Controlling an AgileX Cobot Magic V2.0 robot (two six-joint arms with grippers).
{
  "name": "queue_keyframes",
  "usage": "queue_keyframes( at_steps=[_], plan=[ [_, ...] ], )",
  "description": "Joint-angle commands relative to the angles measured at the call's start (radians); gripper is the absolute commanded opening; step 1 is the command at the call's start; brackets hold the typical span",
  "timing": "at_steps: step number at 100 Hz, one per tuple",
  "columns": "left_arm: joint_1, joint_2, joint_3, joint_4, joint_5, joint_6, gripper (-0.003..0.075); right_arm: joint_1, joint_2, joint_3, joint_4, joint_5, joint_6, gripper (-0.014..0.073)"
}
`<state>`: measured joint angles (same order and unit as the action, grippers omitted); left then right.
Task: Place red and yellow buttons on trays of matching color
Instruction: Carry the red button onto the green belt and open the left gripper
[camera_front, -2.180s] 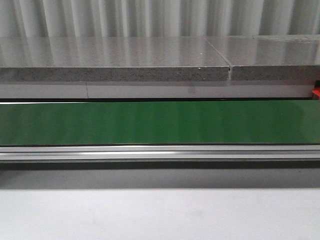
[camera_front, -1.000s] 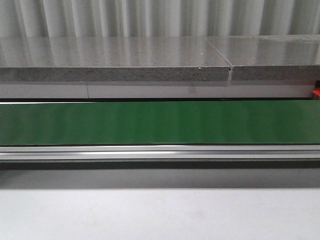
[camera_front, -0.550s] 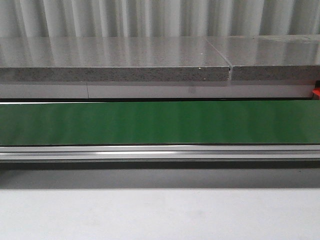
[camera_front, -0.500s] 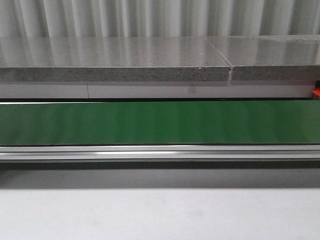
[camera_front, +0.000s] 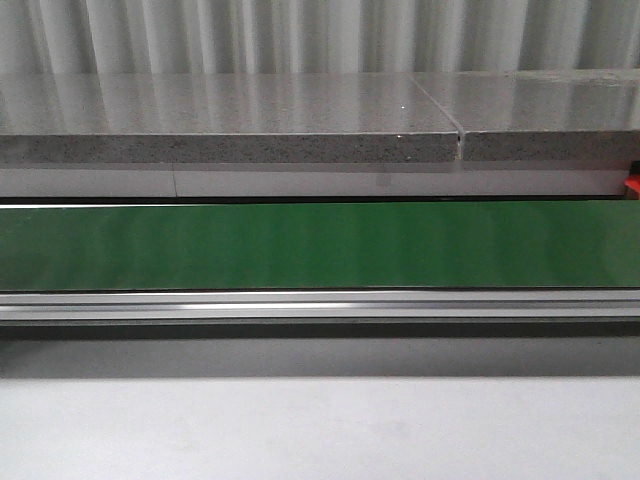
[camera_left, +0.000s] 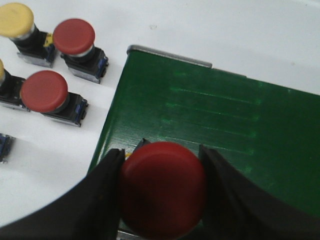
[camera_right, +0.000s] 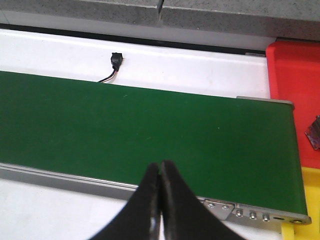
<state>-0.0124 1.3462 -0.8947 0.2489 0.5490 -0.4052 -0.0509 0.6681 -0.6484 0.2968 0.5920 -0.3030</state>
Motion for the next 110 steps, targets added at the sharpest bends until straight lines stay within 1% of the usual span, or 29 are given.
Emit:
queue_keyframes(
  at_steps=[1,39,46,51,56,58,60,63,68,70,73,75,80,86,110],
  plan=[
    [-0.007,-0.005,-0.04,-0.009,-0.047,0.004,-0.0021,0.002,-0.006,-0.025,0.015,-0.058,-0.01,-0.0067],
    [-0.007,0.067,-0.049,-0.009,-0.059,0.004,-0.002,0.002,-0.006,-0.025,0.015,-0.058,-0.01,-0.0067],
    [-0.007,0.068,-0.049,-0.009,-0.059,0.004,-0.0008,0.002,-0.006,-0.025,0.015,-0.058,-0.01,-0.0067],
    [-0.007,0.068,-0.049,-0.009,-0.059,0.006,0.0029,0.002,-0.006,-0.025,0.015,-0.058,-0.01,-0.0067],
    [-0.007,0.068,-0.049,-0.009,-0.061,0.012,0.0094,0.002,-0.006,-0.025,0.015,-0.058,-0.01,-0.0067],
    [-0.007,0.068,-0.049,-0.009,-0.061,0.017,0.0132,0.002,-0.006,-0.025,0.015,-0.058,-0.01,-0.0067],
    [-0.007,0.068,-0.049,-0.012,-0.061,0.028,0.019,0.002,-0.006,-0.025,0.015,-0.058,-0.01,-0.0067],
    [-0.007,0.066,-0.049,-0.02,-0.062,0.035,0.0239,0.002,-0.006,-0.025,0.015,-0.058,-0.01,-0.0067],
    [-0.007,0.064,-0.049,-0.036,-0.069,0.058,0.0382,0.002,-0.006,-0.025,0.015,-0.058,-0.01,-0.0067],
    [-0.007,0.064,-0.049,-0.041,-0.071,0.063,0.0418,0.002,-0.006,-0.025,0.015,-0.058,-0.01,-0.0067],
    [-0.007,0.062,-0.05,-0.051,-0.074,0.073,0.05,0.002,-0.006,-0.025,0.015,-0.058,-0.01,-0.0067],
    [-0.007,0.06,-0.052,-0.058,-0.073,0.08,0.054,0.002,-0.006,-0.025,0.015,-0.058,-0.01,-0.0067],
    [-0.007,0.061,-0.06,-0.065,-0.065,0.083,0.0604,0.002,-0.006,-0.025,0.015,-0.058,-0.01,-0.0067],
    [-0.007,0.061,-0.076,-0.068,-0.053,0.083,0.0625,0.002,-0.006,-0.025,0.015,-0.058,-0.01,-0.0067],
    [-0.007,0.037,-0.147,-0.068,-0.009,0.087,0.0584,0.002,-0.006,-0.025,0.015,-0.058,-0.01,-0.0067]
  ],
)
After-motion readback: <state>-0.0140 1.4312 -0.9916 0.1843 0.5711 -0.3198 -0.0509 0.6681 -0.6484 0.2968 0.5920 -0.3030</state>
